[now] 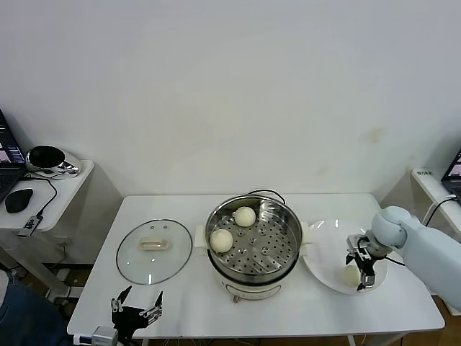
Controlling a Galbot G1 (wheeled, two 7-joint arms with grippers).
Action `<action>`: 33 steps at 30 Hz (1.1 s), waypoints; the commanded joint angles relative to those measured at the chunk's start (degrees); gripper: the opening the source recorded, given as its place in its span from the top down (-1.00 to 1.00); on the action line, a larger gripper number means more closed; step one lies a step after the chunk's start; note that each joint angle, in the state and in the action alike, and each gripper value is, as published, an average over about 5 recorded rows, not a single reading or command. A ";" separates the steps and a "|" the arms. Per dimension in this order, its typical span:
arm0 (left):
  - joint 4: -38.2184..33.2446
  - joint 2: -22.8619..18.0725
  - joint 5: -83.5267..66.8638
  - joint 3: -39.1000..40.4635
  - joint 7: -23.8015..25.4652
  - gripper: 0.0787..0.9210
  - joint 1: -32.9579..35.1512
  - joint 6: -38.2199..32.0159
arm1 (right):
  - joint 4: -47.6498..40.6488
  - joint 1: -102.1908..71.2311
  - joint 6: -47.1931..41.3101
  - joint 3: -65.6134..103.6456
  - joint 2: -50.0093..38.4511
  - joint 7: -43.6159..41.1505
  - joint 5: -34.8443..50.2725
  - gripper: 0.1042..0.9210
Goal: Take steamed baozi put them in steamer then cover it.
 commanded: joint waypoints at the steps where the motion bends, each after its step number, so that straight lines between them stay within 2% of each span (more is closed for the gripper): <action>1: 0.20 -0.02 -0.01 0.04 0.02 -0.77 -0.06 0.01 | -0.95 0.54 0.25 -0.57 0.73 0.36 -0.14 -0.76; 6: 0.45 -0.01 -0.06 0.00 0.03 -0.77 -0.24 0.01 | -1.08 0.62 0.05 -0.63 0.62 0.61 0.00 -0.69; 13: 0.73 -0.22 -0.05 0.17 0.06 -0.77 -0.49 0.02 | -0.80 0.49 -0.23 -0.26 -0.18 0.65 0.44 -0.27; 16: 0.85 -0.30 -0.02 0.26 0.05 -0.77 -0.58 0.03 | -0.29 1.11 -0.31 -0.13 -0.99 0.64 1.19 -0.16; 25: 1.75 -0.69 -0.16 0.64 -0.09 -0.77 -1.91 0.00 | 3.56 19.71 -1.28 -10.30 -5.61 -1.36 10.93 -0.14; 33: 2.16 -0.75 -0.03 0.42 -1.17 -0.77 -2.52 -0.11 | 2.82 43.68 -0.33 -22.32 2.57 -4.58 20.52 -0.14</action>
